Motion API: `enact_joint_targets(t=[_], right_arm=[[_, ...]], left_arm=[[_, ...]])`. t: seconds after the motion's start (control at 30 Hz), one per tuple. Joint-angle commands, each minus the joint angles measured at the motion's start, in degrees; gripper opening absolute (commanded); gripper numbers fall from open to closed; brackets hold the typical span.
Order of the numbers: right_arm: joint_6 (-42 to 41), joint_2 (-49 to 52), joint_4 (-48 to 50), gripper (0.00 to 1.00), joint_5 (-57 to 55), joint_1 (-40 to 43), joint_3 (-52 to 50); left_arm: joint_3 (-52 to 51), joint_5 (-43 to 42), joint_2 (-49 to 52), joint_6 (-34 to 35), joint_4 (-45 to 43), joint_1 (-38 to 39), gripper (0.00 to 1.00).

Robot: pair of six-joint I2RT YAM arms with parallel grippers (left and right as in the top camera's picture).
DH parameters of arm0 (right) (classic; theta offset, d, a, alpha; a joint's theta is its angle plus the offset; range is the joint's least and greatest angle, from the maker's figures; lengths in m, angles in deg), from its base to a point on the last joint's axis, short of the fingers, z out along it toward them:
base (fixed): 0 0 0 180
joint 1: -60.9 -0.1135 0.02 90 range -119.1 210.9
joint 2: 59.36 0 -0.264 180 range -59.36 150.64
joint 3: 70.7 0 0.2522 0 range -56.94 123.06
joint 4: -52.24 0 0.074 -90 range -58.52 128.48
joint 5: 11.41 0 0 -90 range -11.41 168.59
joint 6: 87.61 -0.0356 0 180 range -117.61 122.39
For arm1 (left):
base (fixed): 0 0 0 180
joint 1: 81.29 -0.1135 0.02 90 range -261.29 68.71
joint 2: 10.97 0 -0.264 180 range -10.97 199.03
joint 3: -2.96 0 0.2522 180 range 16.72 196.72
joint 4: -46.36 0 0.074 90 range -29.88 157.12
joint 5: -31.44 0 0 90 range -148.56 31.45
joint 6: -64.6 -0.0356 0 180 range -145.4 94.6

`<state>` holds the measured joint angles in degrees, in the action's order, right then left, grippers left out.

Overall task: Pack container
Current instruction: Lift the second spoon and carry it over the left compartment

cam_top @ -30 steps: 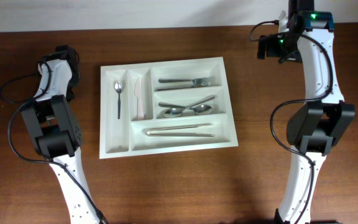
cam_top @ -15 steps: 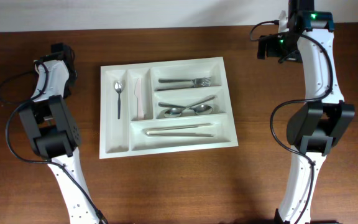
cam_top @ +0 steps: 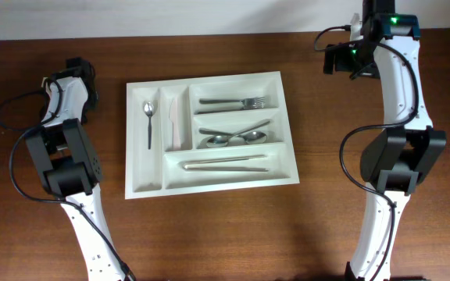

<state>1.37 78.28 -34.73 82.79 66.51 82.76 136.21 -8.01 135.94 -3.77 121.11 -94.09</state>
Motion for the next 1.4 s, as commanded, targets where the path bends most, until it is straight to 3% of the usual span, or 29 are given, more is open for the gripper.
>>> enact_joint_targets(t=[0.0, 0.07, 0.43, 0.6, 0.77, 1.07, 1.3, 1.37], right_arm=[[0.33, -0.22, 0.13, 0.99, 0.28, 0.46, -0.04], [0.33, -0.22, 0.13, 0.99, 0.28, 0.46, -0.04], [0.33, -0.22, 0.13, 0.99, 0.28, 0.48, -0.04], [0.33, -0.22, 0.13, 0.99, 0.28, 0.48, -0.04], [0.33, -0.22, 0.13, 0.99, 0.28, 0.46, -0.04], [0.33, -0.22, 0.13, 0.99, 0.28, 0.48, -0.04], [0.33, -0.22, 0.13, 0.99, 0.28, 0.48, -0.04], [0.33, -0.22, 0.13, 0.99, 0.28, 0.48, -0.04]], left_arm=[[-0.63, -3.61, 4.35, -0.87, 0.57, -0.50, 0.47], [-0.63, -3.58, 4.50, -0.87, 0.61, -0.50, 0.46], [-0.63, -3.78, 4.50, -0.85, 1.62, -0.50, 0.03], [-0.59, -3.74, 4.50, -0.92, 2.10, -0.48, 0.02], [3.19, -3.69, 4.48, -0.90, 8.09, -0.20, 0.02], [28.09, -5.31, 4.48, -0.42, 25.68, 2.60, 0.02], [43.63, -14.99, 4.48, -0.04, 30.67, 8.61, 0.02], [45.40, -17.59, 4.48, 2.82, 31.61, 10.95, 0.02]])
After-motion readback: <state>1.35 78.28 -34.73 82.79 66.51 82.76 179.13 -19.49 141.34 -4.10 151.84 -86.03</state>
